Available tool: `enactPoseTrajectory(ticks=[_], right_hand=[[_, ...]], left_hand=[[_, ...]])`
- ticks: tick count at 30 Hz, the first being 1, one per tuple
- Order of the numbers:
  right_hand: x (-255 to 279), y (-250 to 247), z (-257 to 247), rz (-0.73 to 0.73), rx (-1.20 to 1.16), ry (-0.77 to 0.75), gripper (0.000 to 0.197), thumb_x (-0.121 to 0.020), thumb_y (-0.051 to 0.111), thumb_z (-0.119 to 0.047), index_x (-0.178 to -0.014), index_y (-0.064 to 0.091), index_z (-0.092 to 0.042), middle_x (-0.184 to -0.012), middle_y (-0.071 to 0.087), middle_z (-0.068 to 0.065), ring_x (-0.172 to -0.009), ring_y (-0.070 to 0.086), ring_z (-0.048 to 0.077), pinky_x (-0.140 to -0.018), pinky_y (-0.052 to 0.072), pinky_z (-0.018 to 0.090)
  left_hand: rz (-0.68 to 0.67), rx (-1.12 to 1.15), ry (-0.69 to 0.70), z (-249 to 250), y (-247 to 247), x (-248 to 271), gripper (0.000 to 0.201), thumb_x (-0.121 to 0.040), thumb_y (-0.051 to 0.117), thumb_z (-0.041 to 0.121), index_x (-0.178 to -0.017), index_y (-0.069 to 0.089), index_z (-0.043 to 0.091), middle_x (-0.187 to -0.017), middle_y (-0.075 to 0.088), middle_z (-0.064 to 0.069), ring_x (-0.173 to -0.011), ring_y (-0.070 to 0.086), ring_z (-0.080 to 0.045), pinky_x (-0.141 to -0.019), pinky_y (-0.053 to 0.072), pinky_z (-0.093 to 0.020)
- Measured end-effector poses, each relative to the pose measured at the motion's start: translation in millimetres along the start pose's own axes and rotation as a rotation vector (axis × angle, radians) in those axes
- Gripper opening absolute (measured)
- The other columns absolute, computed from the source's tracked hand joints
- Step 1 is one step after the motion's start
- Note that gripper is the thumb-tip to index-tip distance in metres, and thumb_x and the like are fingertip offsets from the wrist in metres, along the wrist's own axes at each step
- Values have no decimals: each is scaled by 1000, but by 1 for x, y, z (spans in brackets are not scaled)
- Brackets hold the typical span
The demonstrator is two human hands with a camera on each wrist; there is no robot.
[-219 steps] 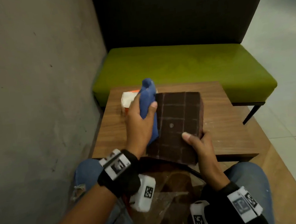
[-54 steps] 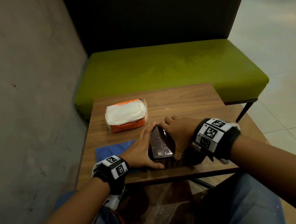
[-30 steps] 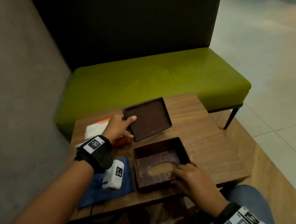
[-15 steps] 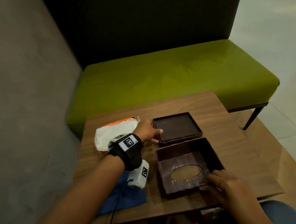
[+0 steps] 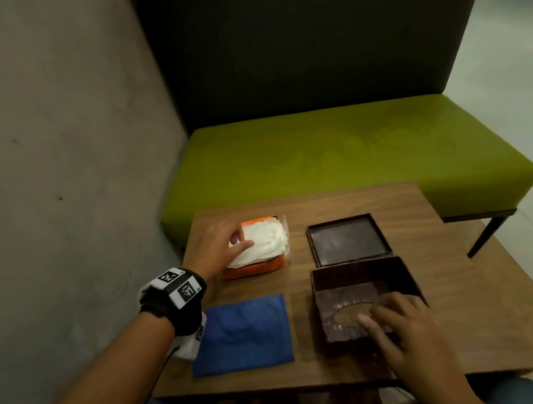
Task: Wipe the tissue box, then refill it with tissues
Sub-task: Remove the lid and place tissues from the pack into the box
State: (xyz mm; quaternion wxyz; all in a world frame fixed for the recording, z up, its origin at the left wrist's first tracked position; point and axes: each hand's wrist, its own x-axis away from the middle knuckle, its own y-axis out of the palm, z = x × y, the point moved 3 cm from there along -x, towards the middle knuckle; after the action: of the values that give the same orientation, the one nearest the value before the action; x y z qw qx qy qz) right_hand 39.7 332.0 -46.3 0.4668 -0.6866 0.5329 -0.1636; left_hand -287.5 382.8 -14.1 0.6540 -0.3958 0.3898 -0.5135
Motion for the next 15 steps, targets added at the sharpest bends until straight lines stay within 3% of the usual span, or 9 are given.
enactPoseTrajectory(ticks=[2,4,7,10,12,15], right_hand=[[-1,3,-8,-52,20,46,62,-90,26,-71,-71,65,-26,-83,56,-11,-80,59,20,-65,51,37],[-1,7,-17,-133,74,52,48,-81,31,-77,-75,57,-38,-83,50,-18,-80,61,14,-71,53,40],[3,18,-18,-270,146,71,38,-68,39,-80,-83,51,-47,-83,56,-21,-82,64,7,-82,52,47],[3,24,-11,-355,151,110,41,-68,31,-74,-85,57,-46,-87,60,-21,-93,65,7,-101,37,49],[0,22,-14,-434,160,83,46,-68,19,-75,-90,49,-48,-96,54,-25,-107,56,0,-112,21,43],[-1,19,-15,-489,174,66,36,-81,26,-72,-97,46,-47,-106,50,-26,-117,46,-4,-115,10,36]], left_hand=[[-46,-2,119,4,10,0,24,-82,70,32,-91,61,13,-89,59,-1,-86,50,-19,-74,35,-26],[-86,-86,137,5,21,-3,36,-81,68,39,-107,59,16,-109,59,0,-104,49,-20,-87,36,-32],[-122,-209,149,4,31,-10,51,-79,66,49,-121,52,23,-129,52,3,-120,43,-19,-92,33,-33],[-119,-227,183,3,30,-17,53,-78,66,50,-122,53,23,-128,54,3,-120,45,-19,-94,33,-33],[-137,-291,218,4,29,-19,50,-80,64,50,-121,53,24,-128,55,5,-120,44,-18,-94,32,-33],[-152,-409,271,8,33,-20,50,-80,61,54,-120,53,25,-130,54,6,-121,43,-17,-93,31,-35]])
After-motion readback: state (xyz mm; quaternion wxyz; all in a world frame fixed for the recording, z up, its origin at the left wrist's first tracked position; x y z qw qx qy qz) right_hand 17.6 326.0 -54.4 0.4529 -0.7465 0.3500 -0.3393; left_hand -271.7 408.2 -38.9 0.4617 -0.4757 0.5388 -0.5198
